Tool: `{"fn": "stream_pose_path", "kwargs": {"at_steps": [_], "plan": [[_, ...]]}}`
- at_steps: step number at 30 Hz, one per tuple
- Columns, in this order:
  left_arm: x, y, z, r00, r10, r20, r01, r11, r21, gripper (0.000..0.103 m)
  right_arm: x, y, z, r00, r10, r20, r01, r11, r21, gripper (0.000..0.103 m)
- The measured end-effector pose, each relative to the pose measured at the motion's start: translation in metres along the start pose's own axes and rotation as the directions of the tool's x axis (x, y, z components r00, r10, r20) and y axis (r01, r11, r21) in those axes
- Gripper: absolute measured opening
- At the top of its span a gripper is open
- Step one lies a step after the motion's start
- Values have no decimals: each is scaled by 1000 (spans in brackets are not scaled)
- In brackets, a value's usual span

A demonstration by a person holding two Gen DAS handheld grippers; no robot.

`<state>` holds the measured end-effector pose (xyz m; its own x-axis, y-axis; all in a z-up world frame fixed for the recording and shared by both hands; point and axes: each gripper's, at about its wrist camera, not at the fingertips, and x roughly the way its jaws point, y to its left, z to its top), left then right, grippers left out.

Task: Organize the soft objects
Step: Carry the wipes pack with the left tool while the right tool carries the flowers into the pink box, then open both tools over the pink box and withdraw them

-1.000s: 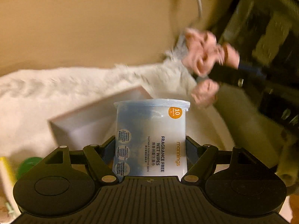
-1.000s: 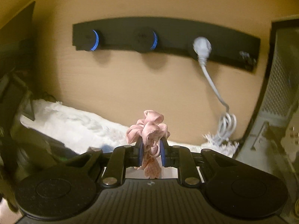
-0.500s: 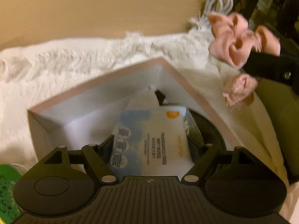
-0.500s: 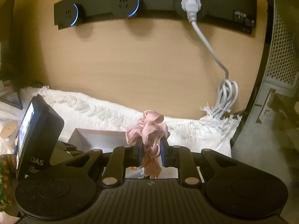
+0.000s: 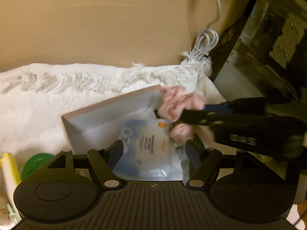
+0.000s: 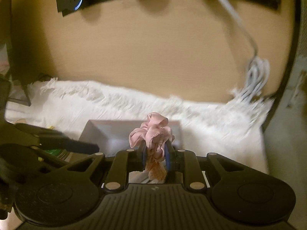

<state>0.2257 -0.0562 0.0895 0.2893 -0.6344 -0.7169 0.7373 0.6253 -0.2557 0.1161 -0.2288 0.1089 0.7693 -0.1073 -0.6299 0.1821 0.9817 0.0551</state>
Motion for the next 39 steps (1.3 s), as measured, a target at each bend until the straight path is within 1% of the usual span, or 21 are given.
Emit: {"fn": "stream_pose_path", "kwargs": {"at_steps": [1, 3, 4, 6, 7, 10, 12, 16, 18, 22, 25, 28, 30, 32, 34, 36, 39], "plan": [[-2, 0, -2, 1000, 2, -6, -2, 1000, 0, 76, 8, -1, -1, 999, 19, -30, -18, 1000, 19, 18], [-1, -1, -6, 1000, 6, -19, -6, 1000, 7, 75, 21, -2, -5, 997, 27, -69, -25, 999, 39, 18], [1, -2, -9, 999, 9, -32, -9, 1000, 20, 74, 27, -1, -7, 996, 23, -84, -20, 999, 38, 19], [10, -4, -15, 997, 16, -81, -12, 999, 44, 69, 41, -1, -11, 992, 2, -124, 1, 1000, 27, 19], [15, -5, -17, 995, 15, -100, -10, 998, 55, 65, 48, -1, -13, 989, -12, -145, 16, 1000, 24, 19], [24, -10, -20, 993, 40, -110, -30, 996, 86, 65, 62, -2, -14, 982, -34, -185, 38, 999, 19, 19], [27, -9, -18, 992, 36, -119, -27, 996, 80, 65, 68, -1, -14, 978, -47, -201, 48, 999, 0, 19], [34, -8, -21, 989, 45, -144, -30, 994, 107, 65, 74, 4, -12, 975, -59, -216, 53, 998, -34, 19], [38, -7, -23, 987, 45, -153, -28, 993, 115, 66, 76, 3, -11, 973, -56, -226, 50, 998, -33, 20], [41, -1, -23, 985, 40, -165, -23, 994, 103, 67, 76, 0, -8, 968, -46, -246, 44, 999, -16, 20], [42, -3, -24, 983, 57, -173, -34, 990, 133, 68, 77, 0, -7, 966, -42, -257, 42, 999, -6, 21], [42, -4, -25, 983, 69, -168, -46, 989, 138, 68, 73, -1, -6, 966, -19, -259, 29, 999, 36, 31], [36, -3, -25, 987, 74, -144, -57, 991, 118, 68, 64, 0, -5, 967, -18, -255, 35, 998, 59, 40], [24, 0, -25, 992, 67, -107, -59, 995, 80, 65, 47, 4, -2, 975, -48, -218, 58, 997, 40, 45], [9, 3, -25, 996, 47, -74, -44, 998, 48, 65, 28, 8, 0, 981, -74, -178, 79, 997, 20, 51], [-8, 3, -26, 998, 39, -54, -36, 998, 47, 65, 9, 11, 4, 985, -85, -147, 88, 996, 16, 59], [-36, 6, -30, 999, 34, -18, -33, 998, 45, 65, -11, 21, 12, 986, -117, -119, 118, 993, 5, 64]]}}
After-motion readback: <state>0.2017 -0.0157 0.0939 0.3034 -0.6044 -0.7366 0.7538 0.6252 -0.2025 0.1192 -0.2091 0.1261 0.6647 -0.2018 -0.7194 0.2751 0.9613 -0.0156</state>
